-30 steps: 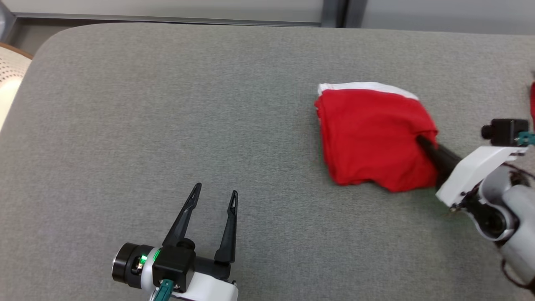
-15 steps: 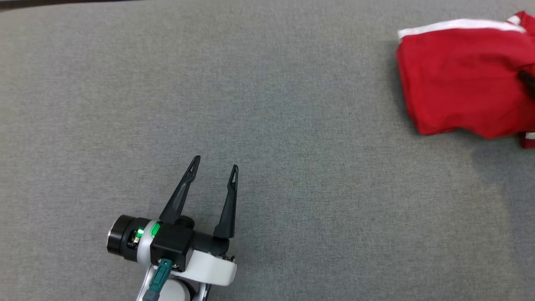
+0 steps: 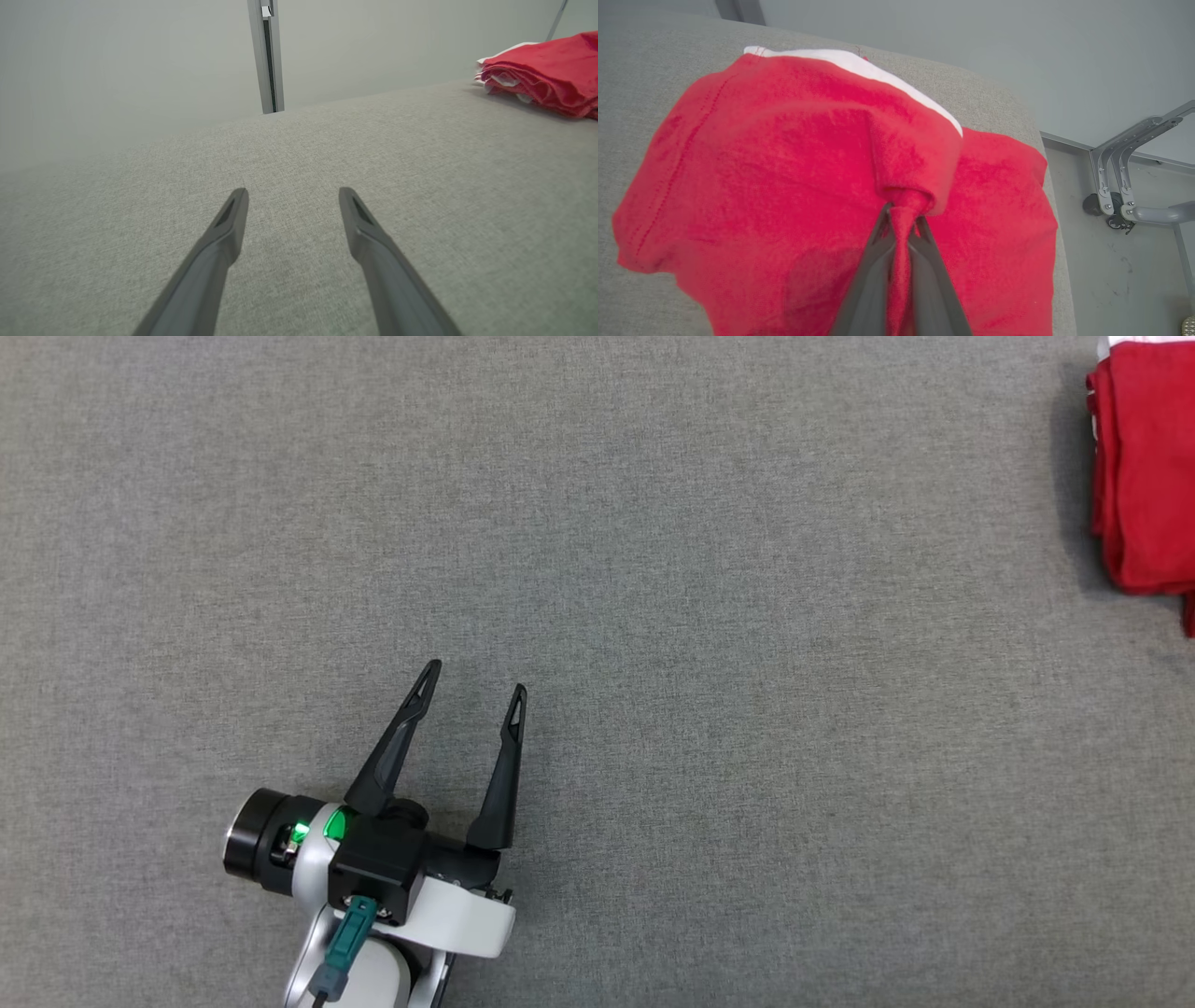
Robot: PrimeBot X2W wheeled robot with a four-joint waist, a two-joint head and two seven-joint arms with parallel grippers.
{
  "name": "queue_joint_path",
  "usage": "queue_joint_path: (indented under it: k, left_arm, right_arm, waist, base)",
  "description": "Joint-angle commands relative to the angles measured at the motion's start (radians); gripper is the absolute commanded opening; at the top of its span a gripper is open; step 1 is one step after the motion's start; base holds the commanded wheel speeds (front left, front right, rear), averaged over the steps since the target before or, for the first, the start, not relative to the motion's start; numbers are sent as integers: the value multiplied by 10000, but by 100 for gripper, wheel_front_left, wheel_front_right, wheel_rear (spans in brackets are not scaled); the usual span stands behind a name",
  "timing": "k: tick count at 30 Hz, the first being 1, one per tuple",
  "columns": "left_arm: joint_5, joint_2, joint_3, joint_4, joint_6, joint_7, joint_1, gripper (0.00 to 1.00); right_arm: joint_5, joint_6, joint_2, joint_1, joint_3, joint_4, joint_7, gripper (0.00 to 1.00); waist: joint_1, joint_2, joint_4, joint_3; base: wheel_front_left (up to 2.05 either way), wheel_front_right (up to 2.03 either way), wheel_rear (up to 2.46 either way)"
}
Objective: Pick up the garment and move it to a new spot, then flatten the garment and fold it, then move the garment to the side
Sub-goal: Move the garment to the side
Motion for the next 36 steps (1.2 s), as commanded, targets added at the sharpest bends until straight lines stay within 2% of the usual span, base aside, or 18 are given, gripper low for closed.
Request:
queue_joint_path:
  k: [1, 2, 3, 11, 15, 16, 19, 21, 24, 27, 30, 33, 36]
  left_arm:
    - [80, 85, 36, -37, -43, 2, -233, 100]
    - [93, 91, 27, -31, -57, 2, -255, 100]
    - [113, 89, 15, -20, -65, 1, -266, 100]
    - [-65, 44, -43, 156, -11, 1, 14, 100]
    - [-458, -9, 202, 185, 129, 2, 390, 100]
    - [-458, -9, 202, 185, 129, 2, 390, 100]
    - [-1035, -70, 566, 195, 235, 2, 833, 100]
    - [-1881, -99, 854, 165, 55, -4, 1124, 100]
    - [-2293, -104, 1076, 140, -44, 1, 1488, 100]
    - [-2243, -100, 1268, 249, 136, 2, 1819, 100]
    - [-2062, -103, 1298, 228, 100, 1, 2171, 100]
    - [-1888, -99, 1347, 71, 94, 2, 2520, 100]
    - [-1665, -105, 1413, -195, 42, 2, 2773, 100]
  right_arm:
    - [-234, -6, -85, -119, -49, 276, -46, 10]
    - [-421, -6, -87, -194, -98, 481, -161, 39]
    - [-621, -6, -43, -252, -137, 658, -291, 100]
    - [-1963, -6, 1092, -215, -792, 2578, -1959, 100]
    - [-2638, -3, 2385, 258, -1190, 2752, -3488, 100]
    - [-2638, -3, 2385, 258, -1190, 2752, -3488, 100]
    - [-3257, -6, 3480, 1047, -1681, 2883, -3815, 100]
    - [-3839, -5, 4348, 1596, -2387, 2540, -3845, 100]
    - [-4919, -6, 5600, 3112, -4013, 1909, -3833, 100]
    - [-6431, -6, 6952, 4741, -5854, 778, -3836, 100]
    - [-7633, -5, 8481, 6482, -7602, -613, -3838, 100]
    - [-8708, -5, 9575, 7864, -8088, -2032, -3837, 100]
    - [-9422, -6, 9972, 8872, -7985, -3154, -3839, 100]
  waist:
    - [0, 0, 4, 28]
    - [0, 0, 11, 34]
    - [0, 0, 21, 30]
    - [0, 0, 149, -732]
    - [0, 0, 187, -1575]
    - [0, 0, 187, -1575]
    - [0, 0, 208, -2299]
    - [0, 0, 233, -2720]
    - [0, 0, 342, -3324]
    - [0, 0, 439, -3862]
    - [0, 0, 559, -4425]
    - [0, 0, 636, -4782]
    - [0, 0, 658, -5011]
  base:
    - [0, 0, 0]
    - [0, 0, 0]
    - [0, 0, 0]
    - [0, 0, 0]
    - [0, 0, 0]
    - [0, 0, 0]
    - [0, 0, 0]
    - [0, 0, 0]
    - [0, 0, 0]
    - [0, 0, 0]
    - [0, 0, 0]
    - [0, 0, 0]
    - [0, 0, 0]
